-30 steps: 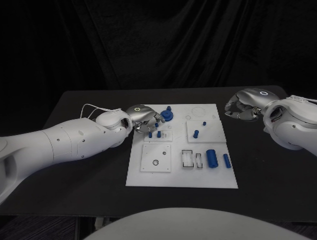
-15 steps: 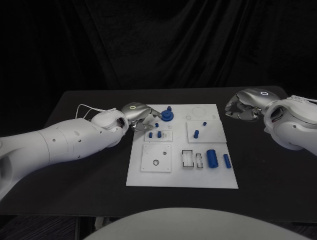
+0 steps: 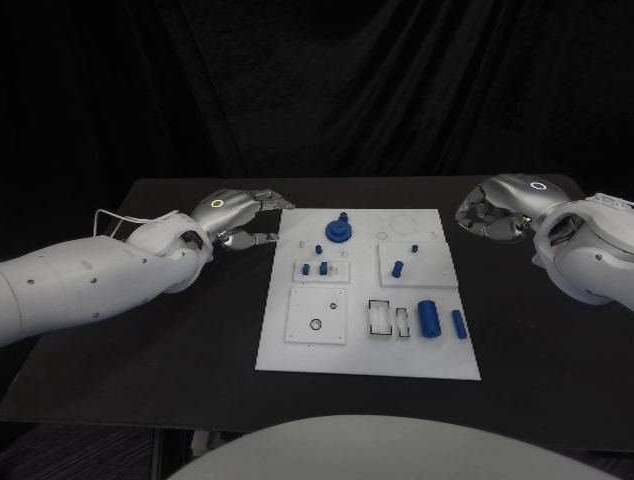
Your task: Assemble the parts on the task board
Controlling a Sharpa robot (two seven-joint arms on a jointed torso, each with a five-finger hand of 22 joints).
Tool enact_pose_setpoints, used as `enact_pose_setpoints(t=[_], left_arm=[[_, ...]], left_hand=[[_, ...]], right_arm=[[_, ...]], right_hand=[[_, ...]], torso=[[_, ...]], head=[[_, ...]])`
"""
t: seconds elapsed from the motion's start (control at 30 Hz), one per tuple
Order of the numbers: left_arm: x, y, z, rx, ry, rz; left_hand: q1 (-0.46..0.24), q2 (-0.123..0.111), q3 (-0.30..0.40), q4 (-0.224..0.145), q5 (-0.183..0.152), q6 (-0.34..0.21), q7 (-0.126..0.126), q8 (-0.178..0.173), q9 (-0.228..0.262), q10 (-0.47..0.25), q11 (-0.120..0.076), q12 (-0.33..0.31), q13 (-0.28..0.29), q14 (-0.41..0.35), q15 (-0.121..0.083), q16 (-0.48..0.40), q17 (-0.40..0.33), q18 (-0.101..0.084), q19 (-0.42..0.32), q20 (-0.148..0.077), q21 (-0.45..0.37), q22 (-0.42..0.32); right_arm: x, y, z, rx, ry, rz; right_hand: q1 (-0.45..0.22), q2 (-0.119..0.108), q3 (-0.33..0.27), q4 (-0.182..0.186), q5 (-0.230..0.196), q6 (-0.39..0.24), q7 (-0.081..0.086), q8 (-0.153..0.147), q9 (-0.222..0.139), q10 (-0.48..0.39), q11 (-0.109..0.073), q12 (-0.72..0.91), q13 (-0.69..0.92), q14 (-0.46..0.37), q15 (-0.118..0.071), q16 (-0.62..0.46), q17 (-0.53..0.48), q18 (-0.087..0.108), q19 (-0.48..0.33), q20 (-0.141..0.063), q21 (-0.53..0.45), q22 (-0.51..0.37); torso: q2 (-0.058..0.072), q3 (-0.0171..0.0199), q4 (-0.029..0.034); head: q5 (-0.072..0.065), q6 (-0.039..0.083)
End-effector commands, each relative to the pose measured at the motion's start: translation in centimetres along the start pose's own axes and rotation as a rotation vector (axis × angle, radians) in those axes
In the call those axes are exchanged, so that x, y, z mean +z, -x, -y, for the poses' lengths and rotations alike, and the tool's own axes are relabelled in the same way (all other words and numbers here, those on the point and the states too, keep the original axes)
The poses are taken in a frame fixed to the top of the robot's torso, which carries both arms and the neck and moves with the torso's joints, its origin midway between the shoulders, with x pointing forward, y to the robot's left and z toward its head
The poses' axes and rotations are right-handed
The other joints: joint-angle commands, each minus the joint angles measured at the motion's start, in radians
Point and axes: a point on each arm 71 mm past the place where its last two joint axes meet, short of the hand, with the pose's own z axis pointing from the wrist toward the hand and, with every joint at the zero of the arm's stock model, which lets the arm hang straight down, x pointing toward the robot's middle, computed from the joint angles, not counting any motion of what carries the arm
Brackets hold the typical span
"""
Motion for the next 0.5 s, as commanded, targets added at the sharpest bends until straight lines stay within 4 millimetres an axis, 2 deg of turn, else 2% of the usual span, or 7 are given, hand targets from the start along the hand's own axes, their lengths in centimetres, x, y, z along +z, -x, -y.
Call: enact_pose_setpoints(t=[0.03, 0.13, 0.17, 0.27, 0.37, 0.43, 0.5], left_arm=[[-0.8, 1.5, 0.5, -0.277, -0.020, 0.117], [-1.4, 1.8, 0.4, -0.475, -0.002, 0.118], [-1.6, 1.9, 0.4, -0.582, 0.008, 0.118], [-2.2, 2.0, 0.4, -0.876, 0.034, 0.121], [-2.4, 2.0, 0.6, -1.096, 0.043, 0.129], [-2.5, 2.0, 0.9, -1.240, 0.037, 0.136], [-2.6, 2.1, 1.3, -1.343, 0.022, 0.137]], left_hand=[[-0.072, 0.039, -0.027, 0.086, 0.036, -0.040, 0.037, -0.007, -0.016, -0.061, 0.041, -0.002, -0.076, -0.158, -0.010, -0.227, -0.111, -0.009, -0.158, -0.017, -0.020, -0.099], [-0.103, 0.063, -0.059, 0.080, 0.082, -0.046, 0.043, -0.008, -0.025, -0.064, 0.074, 0.002, -0.134, -0.195, -0.024, -0.299, -0.157, 0.011, -0.197, -0.006, -0.024, -0.170], [-0.128, 0.085, -0.092, 0.084, 0.153, -0.105, 0.036, -0.014, -0.050, -0.089, 0.097, -0.046, -0.177, -0.240, -0.024, -0.324, -0.194, 0.015, -0.211, -0.004, -0.025, -0.201], [-0.175, 0.146, -0.178, 0.080, 0.086, -0.151, 0.107, -0.017, -0.077, -0.160, 0.088, -0.176, -0.266, -0.329, -0.022, -0.338, -0.265, 0.012, -0.281, -0.004, -0.030, -0.354], [-0.213, 0.197, -0.256, 0.083, -0.001, -0.204, 0.087, -0.022, -0.104, -0.210, 0.074, -0.272, -0.319, -0.387, -0.016, -0.350, -0.312, 0.005, -0.347, -0.002, -0.041, -0.538], [-0.210, 0.223, -0.307, 0.084, -0.010, -0.203, 0.097, -0.022, -0.112, -0.225, 0.064, -0.311, -0.332, -0.401, -0.013, -0.354, -0.325, 0.001, -0.368, -0.009, -0.044, -0.620], [-0.208, 0.232, -0.334, 0.084, -0.015, -0.218, 0.088, -0.023, -0.121, -0.236, 0.058, -0.334, -0.335, -0.410, -0.009, -0.357, -0.331, -0.003, -0.379, -0.012, -0.047, -0.662]], right_arm=[[0.5, 0.5, -0.8, 0.007, 0.046, 0.060], [0.9, 0.4, -1.2, 0.004, 0.058, 0.049], [1.0, 0.3, -1.4, 0.003, 0.063, 0.041], [1.4, -0.1, -1.9, 0.001, 0.081, 0.025], [1.6, -0.3, -2.3, -0.002, 0.094, 0.012], [1.7, -0.7, -2.4, -0.010, 0.102, 0.001], [1.7, -1.1, -2.5, -0.019, 0.106, -0.007]], right_hand=[[0.009, -0.025, 0.031, -0.007, 0.037, -0.020, 0.015, -0.006, 0.003, -0.256, 0.017, -0.221, -0.159, -0.100, 0.018, -0.146, -0.048, 0.036, -0.100, 0.012, -0.160, 0.072], [0.009, -0.031, 0.047, -0.012, 0.037, -0.041, 0.019, -0.011, 0.007, -0.320, 0.031, -0.279, -0.200, -0.160, 0.021, -0.205, -0.093, 0.045, -0.151, 0.020, -0.223, 0.066], [0.009, -0.034, 0.051, -0.017, 0.035, -0.054, 0.021, -0.013, 0.011, -0.339, 0.036, -0.299, -0.219, -0.179, 0.025, -0.218, -0.107, 0.048, -0.165, 0.023, -0.238, 0.066], [0.013, -0.039, 0.074, -0.029, 0.023, -0.096, 0.025, -0.024, 0.012, -0.378, 0.058, -0.409, -0.327, -0.191, 0.045, -0.209, -0.125, 0.046, -0.169, 0.038, -0.232, 0.070], [0.010, -0.047, 0.084, -0.039, 0.014, -0.110, 0.028, -0.027, 0.011, -0.377, 0.068, -0.478, -0.410, -0.183, 0.048, -0.188, -0.132, 0.049, -0.158, 0.041, -0.208, 0.073], [0.007, -0.051, 0.087, -0.044, -0.011, -0.119, 0.027, -0.031, 0.006, -0.382, 0.073, -0.516, -0.457, -0.172, 0.050, -0.172, -0.132, 0.045, -0.146, 0.045, -0.190, 0.076], [0.003, -0.053, 0.085, -0.047, -0.046, -0.124, 0.024, -0.033, 0.003, -0.377, 0.075, -0.539, -0.493, -0.159, 0.048, -0.155, -0.131, 0.042, -0.130, 0.046, -0.167, 0.081]], torso=[[0.001, 0.0002, -0.0012], [0.002, 0.0016, -0.0042], [0.001, 0.0019, -0.0048], [0.001, 0.0000, 0.0052], [0.003, -0.0047, 0.0141], [0.007, -0.0071, 0.0186], [0.011, -0.0111, 0.0306]], head=[[0.007, 0.000], [0.009, 0.000], [0.010, 0.000], [0.004, 0.000], [-0.004, 0.000], [-0.011, 0.000], [-0.027, 0.000]])
